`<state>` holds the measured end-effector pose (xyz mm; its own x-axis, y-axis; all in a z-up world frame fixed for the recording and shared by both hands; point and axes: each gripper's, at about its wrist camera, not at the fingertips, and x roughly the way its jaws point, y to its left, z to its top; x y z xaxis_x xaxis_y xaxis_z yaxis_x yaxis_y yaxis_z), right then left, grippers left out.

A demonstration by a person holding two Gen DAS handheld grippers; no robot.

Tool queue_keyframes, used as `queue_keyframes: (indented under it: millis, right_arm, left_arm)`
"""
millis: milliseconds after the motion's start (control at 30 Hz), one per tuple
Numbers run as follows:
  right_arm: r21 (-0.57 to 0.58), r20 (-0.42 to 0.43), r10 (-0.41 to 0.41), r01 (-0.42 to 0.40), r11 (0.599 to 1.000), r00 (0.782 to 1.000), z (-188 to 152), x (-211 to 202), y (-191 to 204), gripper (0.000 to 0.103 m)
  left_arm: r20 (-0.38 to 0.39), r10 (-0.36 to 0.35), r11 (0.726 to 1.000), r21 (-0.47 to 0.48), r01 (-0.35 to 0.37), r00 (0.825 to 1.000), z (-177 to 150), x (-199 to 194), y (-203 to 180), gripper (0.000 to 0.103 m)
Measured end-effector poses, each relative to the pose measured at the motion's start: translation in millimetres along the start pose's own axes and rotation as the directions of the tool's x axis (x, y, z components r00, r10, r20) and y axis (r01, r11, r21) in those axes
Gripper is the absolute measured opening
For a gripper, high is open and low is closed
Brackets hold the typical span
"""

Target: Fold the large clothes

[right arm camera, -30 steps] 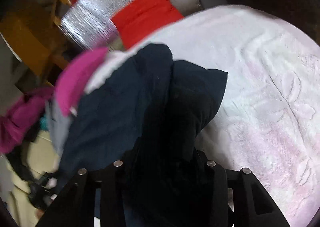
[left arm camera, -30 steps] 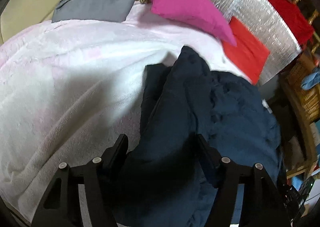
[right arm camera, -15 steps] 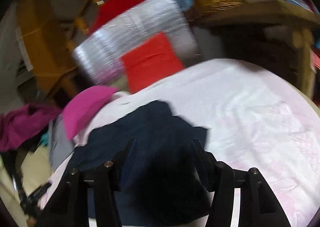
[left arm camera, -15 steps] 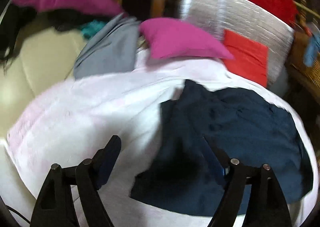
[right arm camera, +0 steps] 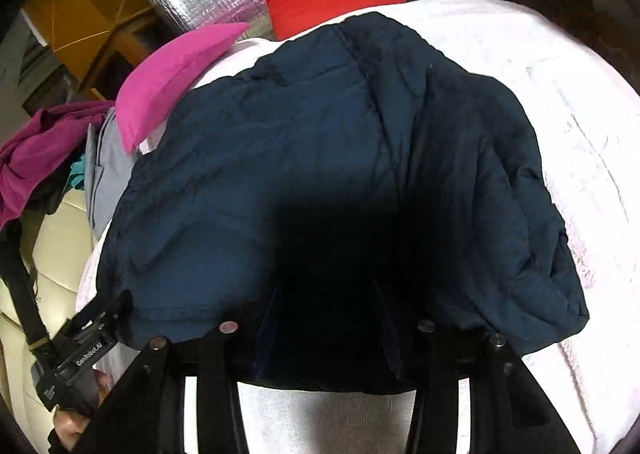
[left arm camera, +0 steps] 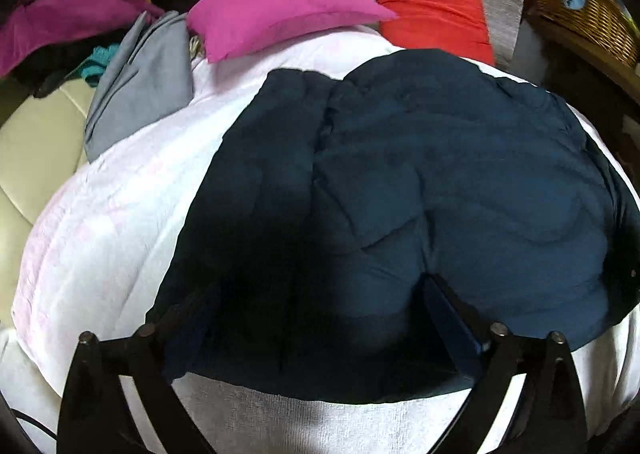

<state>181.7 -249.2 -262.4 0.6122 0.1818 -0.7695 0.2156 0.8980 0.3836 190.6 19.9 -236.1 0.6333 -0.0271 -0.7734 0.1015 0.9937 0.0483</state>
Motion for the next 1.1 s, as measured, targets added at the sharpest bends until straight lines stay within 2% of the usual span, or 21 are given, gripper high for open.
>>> queue_keyframes:
  millis: [67,200,233,533,700,1100]
  right_arm:
    - [0.000,0.001,0.002,-0.002,1.000,1.000,-2.3,1.8,0.3,0.050]
    - [0.018,0.004,0.055,-0.055,0.998,0.998,-5.1,-5.6,-2.7,0.067]
    - [0.013,0.007,0.050,-0.050,0.999,0.999,-5.0,-5.1,-1.3,0.067]
    - [0.036,0.019,0.057,-0.058,0.998,0.998,-7.1,-7.6,-2.7,0.064]
    - [0.029,0.027,0.038,-0.039,0.999,0.999,-11.3,-10.5,-1.3,0.060]
    - [-0.003,0.031,0.021,-0.021,1.000,0.999,-20.3,-19.2,-2.5,0.058]
  left_arm:
    - [-0.002,0.003,1.000,0.007,-0.003,1.000,2.1,3.5,-1.9,0.103]
    - [0.008,0.014,1.000,0.010,-0.014,1.000,-5.5,-0.4,-6.9,0.103]
    - [0.012,0.018,1.000,0.011,-0.018,1.000,-6.4,-0.5,-7.1,0.103]
    - [0.029,0.024,1.000,0.010,-0.024,0.999,-9.4,-0.9,-8.8,0.103]
    - [0.024,0.025,1.000,0.013,-0.025,0.999,-10.1,-1.3,-9.3,0.103]
    - [0.019,0.013,1.000,0.013,-0.013,1.000,-10.4,-2.5,-6.2,0.103]
